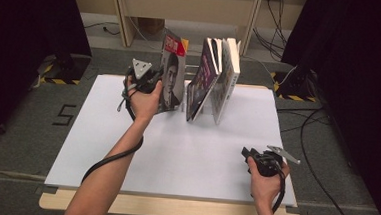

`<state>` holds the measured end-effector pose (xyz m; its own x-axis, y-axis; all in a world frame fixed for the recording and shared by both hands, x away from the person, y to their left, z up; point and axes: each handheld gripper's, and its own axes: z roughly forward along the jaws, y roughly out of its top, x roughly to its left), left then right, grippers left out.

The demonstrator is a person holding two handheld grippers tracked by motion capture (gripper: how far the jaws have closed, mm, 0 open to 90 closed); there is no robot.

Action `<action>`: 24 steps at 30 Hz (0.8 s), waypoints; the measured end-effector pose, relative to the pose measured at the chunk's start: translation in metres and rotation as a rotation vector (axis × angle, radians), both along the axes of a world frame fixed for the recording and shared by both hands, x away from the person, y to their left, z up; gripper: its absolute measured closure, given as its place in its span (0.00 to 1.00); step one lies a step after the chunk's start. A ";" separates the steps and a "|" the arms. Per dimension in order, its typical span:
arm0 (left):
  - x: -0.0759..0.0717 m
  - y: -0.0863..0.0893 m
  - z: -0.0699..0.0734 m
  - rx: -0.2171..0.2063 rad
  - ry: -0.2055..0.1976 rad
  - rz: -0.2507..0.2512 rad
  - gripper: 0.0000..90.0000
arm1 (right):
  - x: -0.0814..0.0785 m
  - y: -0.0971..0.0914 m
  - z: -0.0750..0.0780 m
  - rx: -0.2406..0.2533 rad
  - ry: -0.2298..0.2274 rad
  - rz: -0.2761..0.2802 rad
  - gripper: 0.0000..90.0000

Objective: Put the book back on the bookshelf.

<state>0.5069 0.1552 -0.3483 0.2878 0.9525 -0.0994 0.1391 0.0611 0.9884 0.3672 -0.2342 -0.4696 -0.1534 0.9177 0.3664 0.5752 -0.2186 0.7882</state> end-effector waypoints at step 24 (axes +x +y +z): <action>-0.034 0.016 -0.032 0.039 0.035 0.010 0.93 | 0.001 0.002 -0.002 -0.007 0.008 0.005 0.67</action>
<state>0.4728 0.1715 -0.3800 0.2754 0.9586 -0.0718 0.1731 0.0240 0.9846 0.3678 -0.2318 -0.4713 -0.1554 0.9195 0.3610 0.5824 -0.2099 0.7853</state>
